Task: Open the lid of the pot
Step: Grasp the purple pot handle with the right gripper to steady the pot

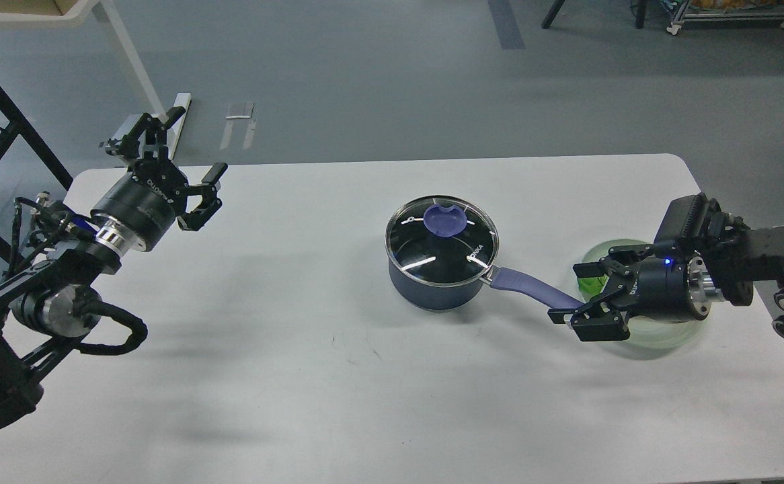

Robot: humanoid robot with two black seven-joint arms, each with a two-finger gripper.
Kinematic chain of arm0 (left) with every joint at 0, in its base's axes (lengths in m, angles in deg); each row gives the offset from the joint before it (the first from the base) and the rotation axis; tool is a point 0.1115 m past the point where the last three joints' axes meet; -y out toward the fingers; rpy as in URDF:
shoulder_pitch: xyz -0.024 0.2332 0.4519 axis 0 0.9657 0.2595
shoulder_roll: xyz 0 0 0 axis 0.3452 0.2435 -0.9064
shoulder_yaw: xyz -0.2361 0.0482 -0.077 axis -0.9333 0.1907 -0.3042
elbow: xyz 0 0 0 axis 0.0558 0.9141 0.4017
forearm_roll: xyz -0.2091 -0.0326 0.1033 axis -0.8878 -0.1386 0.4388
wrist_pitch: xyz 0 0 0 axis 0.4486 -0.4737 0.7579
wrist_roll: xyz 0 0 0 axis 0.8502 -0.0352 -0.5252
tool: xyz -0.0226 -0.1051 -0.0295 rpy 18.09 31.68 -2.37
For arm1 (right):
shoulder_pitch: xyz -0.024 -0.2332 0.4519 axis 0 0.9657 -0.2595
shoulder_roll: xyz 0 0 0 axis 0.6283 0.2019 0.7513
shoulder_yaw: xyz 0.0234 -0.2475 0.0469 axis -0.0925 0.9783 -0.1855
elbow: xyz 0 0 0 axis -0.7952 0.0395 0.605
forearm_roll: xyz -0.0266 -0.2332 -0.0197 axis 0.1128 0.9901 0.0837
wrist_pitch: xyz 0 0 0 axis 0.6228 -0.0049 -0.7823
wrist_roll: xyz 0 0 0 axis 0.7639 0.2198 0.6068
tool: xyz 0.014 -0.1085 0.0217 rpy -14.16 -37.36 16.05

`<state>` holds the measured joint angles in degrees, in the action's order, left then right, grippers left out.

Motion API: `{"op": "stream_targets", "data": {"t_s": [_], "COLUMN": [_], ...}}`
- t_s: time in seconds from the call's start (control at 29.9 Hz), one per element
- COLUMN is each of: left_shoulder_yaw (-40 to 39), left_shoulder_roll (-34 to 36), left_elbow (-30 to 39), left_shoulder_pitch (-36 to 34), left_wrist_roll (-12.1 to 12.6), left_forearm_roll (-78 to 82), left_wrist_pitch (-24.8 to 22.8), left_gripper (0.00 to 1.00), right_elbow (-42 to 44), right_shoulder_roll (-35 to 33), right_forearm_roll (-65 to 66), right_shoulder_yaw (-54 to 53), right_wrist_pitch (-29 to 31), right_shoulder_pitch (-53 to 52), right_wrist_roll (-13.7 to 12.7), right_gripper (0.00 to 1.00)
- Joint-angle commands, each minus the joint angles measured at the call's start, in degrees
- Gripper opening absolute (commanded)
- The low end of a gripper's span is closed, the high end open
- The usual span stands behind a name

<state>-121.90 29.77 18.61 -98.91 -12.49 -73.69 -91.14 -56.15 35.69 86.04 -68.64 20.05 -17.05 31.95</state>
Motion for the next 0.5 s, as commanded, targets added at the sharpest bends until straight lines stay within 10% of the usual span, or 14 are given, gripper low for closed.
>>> {"op": "stream_targets", "data": {"t_s": [0.0, 0.47], "left_shoulder_yaw": [0.07, 0.07], "left_shoulder_roll": [0.13, -0.04], "left_elbow": [0.85, 1.20], "left_shoulder_pitch": [0.02, 0.19], "left_wrist_roll": [0.08, 0.00], "left_forearm_roll": [0.00, 1.67], "left_wrist_pitch": [0.18, 0.18], "left_gripper": [0.99, 0.99], "right_elbow": [0.95, 1.47], "right_shoulder_roll": [1.34, 1.87], "right_forearm_roll": [0.07, 0.25], "right_shoulder_yaw": [0.63, 3.35], "right_wrist_pitch": [-0.69, -1.57], "right_shoulder_pitch": [0.02, -2.00], "right_wrist_roll": [0.02, 0.02], "right_gripper": [0.92, 0.41]}}
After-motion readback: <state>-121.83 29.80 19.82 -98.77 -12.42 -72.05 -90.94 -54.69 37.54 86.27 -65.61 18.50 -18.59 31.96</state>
